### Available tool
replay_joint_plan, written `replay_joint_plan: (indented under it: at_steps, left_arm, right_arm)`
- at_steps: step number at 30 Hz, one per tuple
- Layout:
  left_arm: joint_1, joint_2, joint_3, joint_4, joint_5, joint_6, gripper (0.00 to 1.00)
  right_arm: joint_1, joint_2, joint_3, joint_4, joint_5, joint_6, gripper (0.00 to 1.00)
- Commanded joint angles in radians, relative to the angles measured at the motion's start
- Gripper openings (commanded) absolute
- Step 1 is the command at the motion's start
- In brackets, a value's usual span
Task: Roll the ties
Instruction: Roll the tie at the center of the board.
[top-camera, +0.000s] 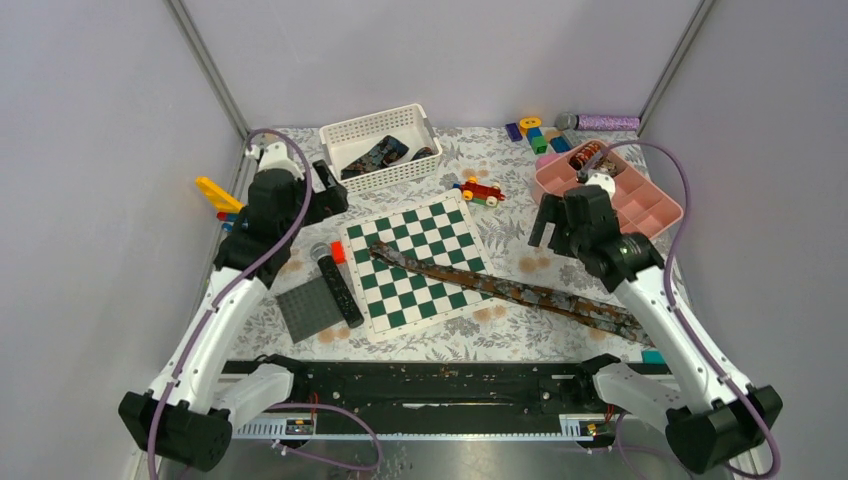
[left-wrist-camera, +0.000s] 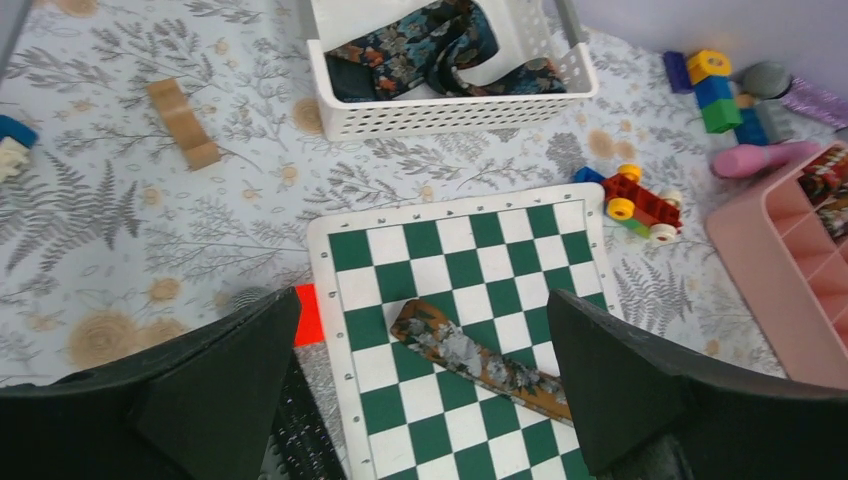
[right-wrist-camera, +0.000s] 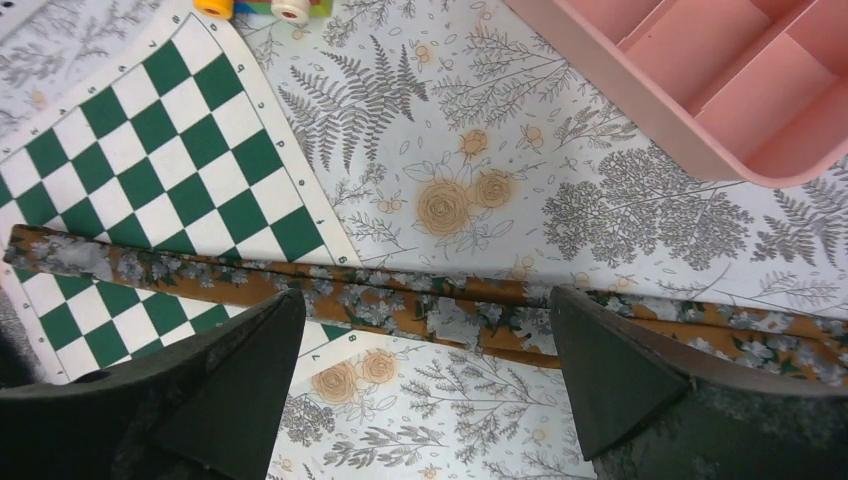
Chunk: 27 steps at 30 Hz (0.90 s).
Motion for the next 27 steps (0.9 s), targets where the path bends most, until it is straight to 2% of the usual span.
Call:
replay_joint_plan:
  at_steps: [1,4,7,10,12,14,16,18,19,24,27]
  left_arm:
    - [0.014,0.083,0.174,-0.216,-0.010,0.039,0.99]
    - [0.015,0.103,0.210,-0.236,-0.026,0.021,0.99]
    - [0.016,0.068,0.136,-0.163,-0.010,0.029,0.99]
    - [0.024,0.055,0.059,-0.084,0.107,0.007,0.98]
    - [0.024,0.063,-0.008,0.006,0.204,-0.039,0.87]
    - [0.023,0.064,-0.107,0.161,0.325,-0.091,0.76]
    - [0.023,0.071,-0.186,0.280,0.374,-0.146,0.55]
    - [0.023,0.073,-0.196,0.280,0.379,-0.166,0.39]
    - [0.023,0.063,-0.196,0.267,0.370,-0.166,0.35]
    - [0.027,-0.033,-0.155,0.119,0.248,-0.109,0.34]
    - [0.031,-0.074,-0.123,0.045,0.210,-0.087,0.35]
  right_arm:
    - [-0.002,0.090,0.165,-0.168,0.031,-0.030,1.00]
    - [-0.002,0.072,0.145,-0.122,0.024,-0.035,1.00]
    - [-0.001,0.037,0.083,-0.050,-0.017,-0.041,0.99]
    - [-0.002,0.035,0.055,-0.003,-0.168,-0.039,0.96]
    - [-0.002,0.042,0.027,0.055,-0.302,-0.028,0.90]
    - [-0.002,0.039,-0.040,0.176,-0.431,0.027,0.80]
    - [0.000,0.052,-0.134,0.330,-0.540,0.089,0.71]
    - [0.015,0.105,-0.169,0.485,-0.626,0.145,0.66]
    - [0.036,0.162,-0.168,0.541,-0.644,0.179,0.64]
    - [0.163,0.423,-0.087,0.878,-0.709,0.266,0.58]
    - [0.215,0.599,-0.040,1.110,-0.708,0.392,0.52]
